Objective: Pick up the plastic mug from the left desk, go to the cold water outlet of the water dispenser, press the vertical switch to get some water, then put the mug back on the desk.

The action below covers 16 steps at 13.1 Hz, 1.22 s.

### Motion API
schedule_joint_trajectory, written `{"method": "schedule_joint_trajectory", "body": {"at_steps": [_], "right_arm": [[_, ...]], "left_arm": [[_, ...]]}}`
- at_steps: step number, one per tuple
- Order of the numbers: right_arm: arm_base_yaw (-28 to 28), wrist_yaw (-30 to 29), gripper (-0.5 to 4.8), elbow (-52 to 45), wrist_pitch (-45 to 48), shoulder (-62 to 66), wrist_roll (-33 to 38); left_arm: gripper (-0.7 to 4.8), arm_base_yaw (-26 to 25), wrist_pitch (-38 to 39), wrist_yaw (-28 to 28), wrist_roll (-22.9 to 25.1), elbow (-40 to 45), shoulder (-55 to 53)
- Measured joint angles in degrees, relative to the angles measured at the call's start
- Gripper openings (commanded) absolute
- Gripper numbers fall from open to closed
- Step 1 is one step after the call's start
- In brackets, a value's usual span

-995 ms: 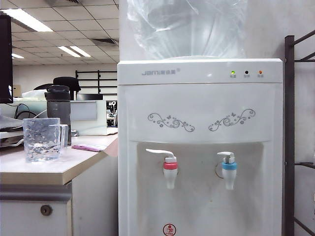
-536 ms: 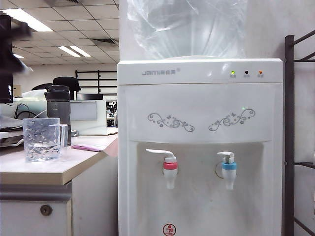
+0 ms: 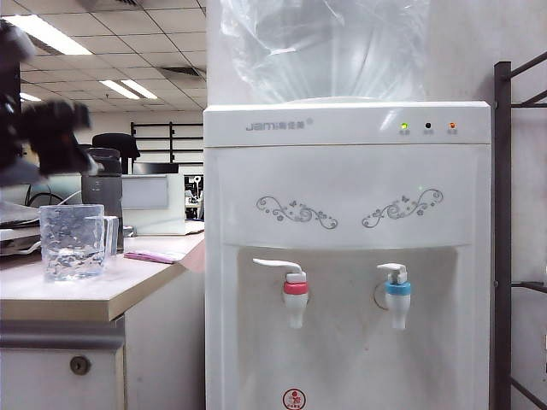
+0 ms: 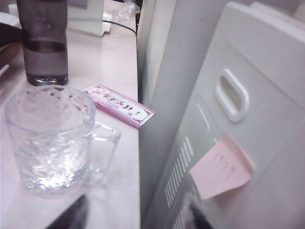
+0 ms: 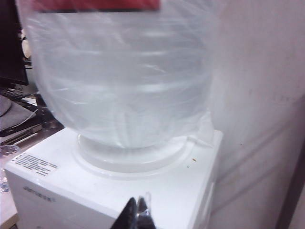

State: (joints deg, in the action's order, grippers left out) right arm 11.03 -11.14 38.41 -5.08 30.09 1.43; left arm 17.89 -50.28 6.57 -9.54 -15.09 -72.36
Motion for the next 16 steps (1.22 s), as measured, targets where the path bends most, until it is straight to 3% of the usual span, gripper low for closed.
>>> {"method": "schedule_joint_trajectory", "body": {"at_steps": [2, 3, 5, 8, 16], "right_arm": [[2.4, 0.7, -0.01, 0.0, -0.2, 0.0, 0.0], [2.4, 0.9, -0.01, 0.0, -0.4, 0.0, 0.0], [2.4, 0.8, -0.01, 0.0, -2.1, 0.0, 0.0], [2.4, 0.8, -0.01, 0.0, -3.4, 0.0, 0.0], [2.4, 0.6, -0.01, 0.0, -3.5, 0.0, 0.0]], "left_arm": [[2.64, 0.0, -6.7, -0.1, -0.9, -1.6, -11.3], [2.64, 0.0, -11.1, -0.1, -1.9, -7.0, -21.3], [2.64, 0.0, -11.6, -0.1, -1.9, -12.0, -27.2], [2.65, -0.1, -11.7, 0.6, -1.9, -16.3, -33.1], [2.74, -0.1, -11.6, 6.1, -1.9, -19.8, -35.7]]}}
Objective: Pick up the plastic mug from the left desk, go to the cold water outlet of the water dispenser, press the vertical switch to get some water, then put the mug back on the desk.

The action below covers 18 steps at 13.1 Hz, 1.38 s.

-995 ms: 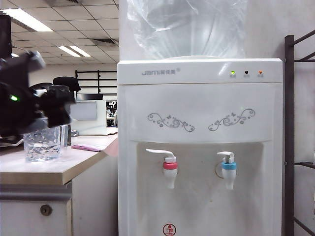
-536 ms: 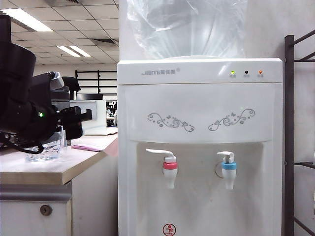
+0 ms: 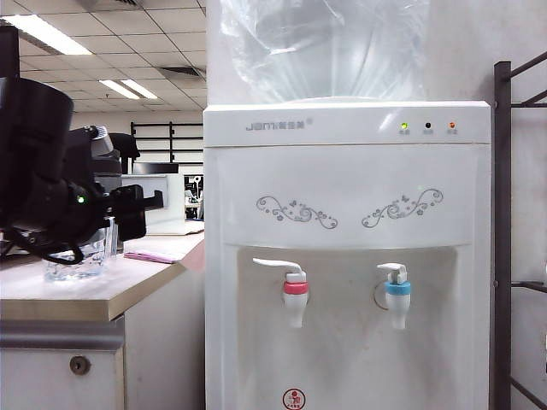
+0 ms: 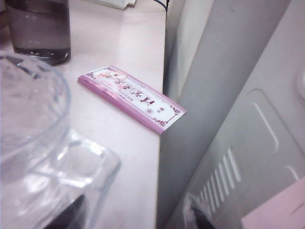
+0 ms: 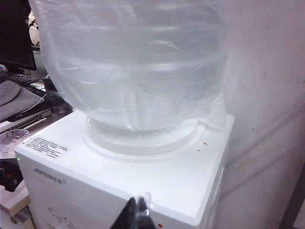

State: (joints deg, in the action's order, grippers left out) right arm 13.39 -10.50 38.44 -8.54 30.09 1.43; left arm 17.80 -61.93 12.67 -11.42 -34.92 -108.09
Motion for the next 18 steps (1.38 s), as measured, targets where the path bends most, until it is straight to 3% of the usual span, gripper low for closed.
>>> {"method": "schedule_joint_trajectory", "body": {"at_steps": [8, 15, 17, 18], "right_arm": [[0.0, 0.0, -0.01, 0.0, 0.0, 0.0, 0.0], [-0.1, 0.0, -0.01, 0.0, 0.0, 0.0, 0.0], [-0.1, 0.0, -0.01, 0.0, 0.0, 0.0, 0.0], [-0.1, 0.0, -0.01, 0.0, 0.0, 0.0, 0.0]], "left_arm": [[2.74, -0.5, 3.5, 2.5, 0.0, -5.3, -2.7], [2.73, -1.2, 3.6, 0.4, 0.1, -6.0, -3.8], [2.22, -1.2, 3.6, 0.2, 0.2, -6.0, -3.8], [1.47, -1.2, 3.6, 0.2, 0.2, -6.0, -3.8]]}}
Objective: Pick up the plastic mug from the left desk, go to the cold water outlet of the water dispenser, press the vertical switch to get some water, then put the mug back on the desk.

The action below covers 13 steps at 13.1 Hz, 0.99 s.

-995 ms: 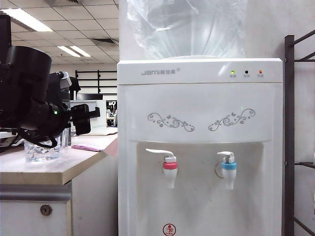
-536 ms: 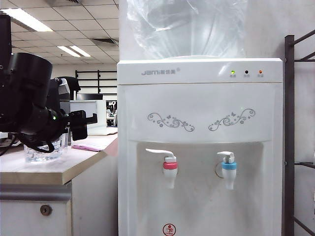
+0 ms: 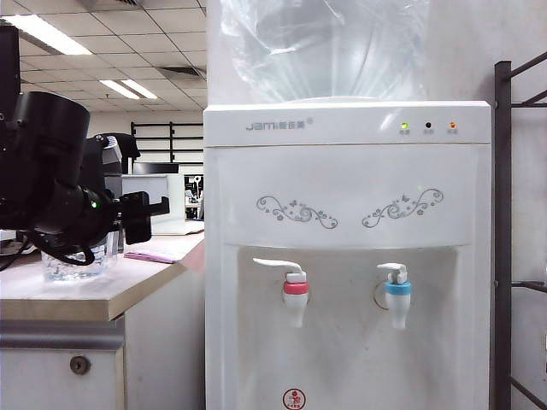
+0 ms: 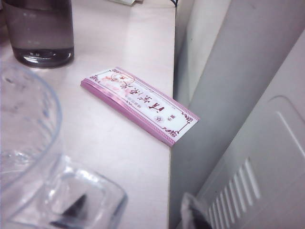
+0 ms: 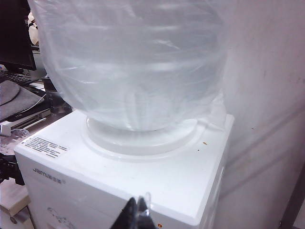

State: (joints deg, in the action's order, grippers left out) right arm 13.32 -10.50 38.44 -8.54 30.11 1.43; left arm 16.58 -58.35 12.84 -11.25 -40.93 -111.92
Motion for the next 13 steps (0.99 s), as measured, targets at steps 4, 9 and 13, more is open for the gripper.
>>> {"method": "schedule_joint_trajectory", "body": {"at_steps": [4, 9, 13], "right_arm": [[0.0, 0.0, -0.01, 0.0, 0.0, 0.0, 0.0], [-0.1, 0.0, -0.01, 0.0, 0.0, 0.0, 0.0], [-0.1, 0.0, -0.01, 0.0, 0.0, 0.0, 0.0]], "left_arm": [[0.24, 0.0, 0.2, 0.0, 0.0, -0.1, 0.0], [-0.06, 0.0, -0.8, 0.5, 0.7, -0.5, 0.0], [-0.06, 0.0, -1.0, 0.3, 3.8, -0.5, 0.2]]}}
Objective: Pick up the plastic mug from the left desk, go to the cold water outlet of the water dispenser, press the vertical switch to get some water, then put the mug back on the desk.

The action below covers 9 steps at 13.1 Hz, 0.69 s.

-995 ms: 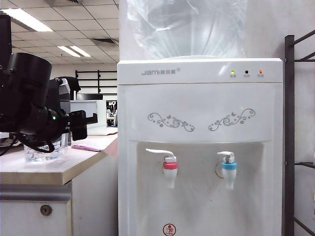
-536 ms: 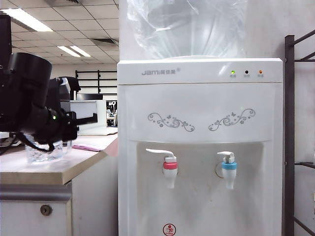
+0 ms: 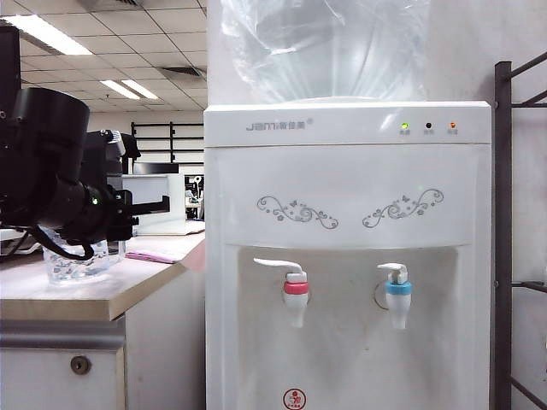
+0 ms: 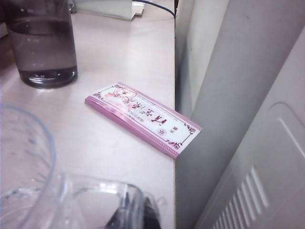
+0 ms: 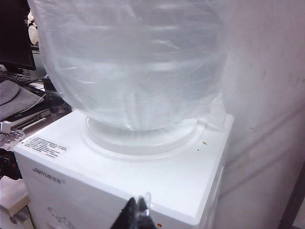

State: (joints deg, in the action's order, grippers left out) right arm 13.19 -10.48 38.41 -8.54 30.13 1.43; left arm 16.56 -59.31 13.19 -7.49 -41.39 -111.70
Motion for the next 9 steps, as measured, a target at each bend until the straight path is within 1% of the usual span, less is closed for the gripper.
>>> {"method": "schedule_joint_trajectory", "body": {"at_steps": [4, 7, 9], "right_arm": [[0.0, 0.0, -0.01, 0.0, 0.0, 0.0, 0.0], [0.0, 0.0, -0.01, 0.0, 0.0, 0.0, 0.0], [0.0, 0.0, -0.01, 0.0, 0.0, 0.0, 0.0]], "left_arm": [[-0.06, 0.0, 2.0, -1.9, 0.0, 0.1, 2.2], [-0.06, 0.0, 6.5, -4.2, 1.5, 0.1, 4.5], [-0.06, 0.0, 6.7, -4.2, 1.5, 0.1, 4.5]]}}
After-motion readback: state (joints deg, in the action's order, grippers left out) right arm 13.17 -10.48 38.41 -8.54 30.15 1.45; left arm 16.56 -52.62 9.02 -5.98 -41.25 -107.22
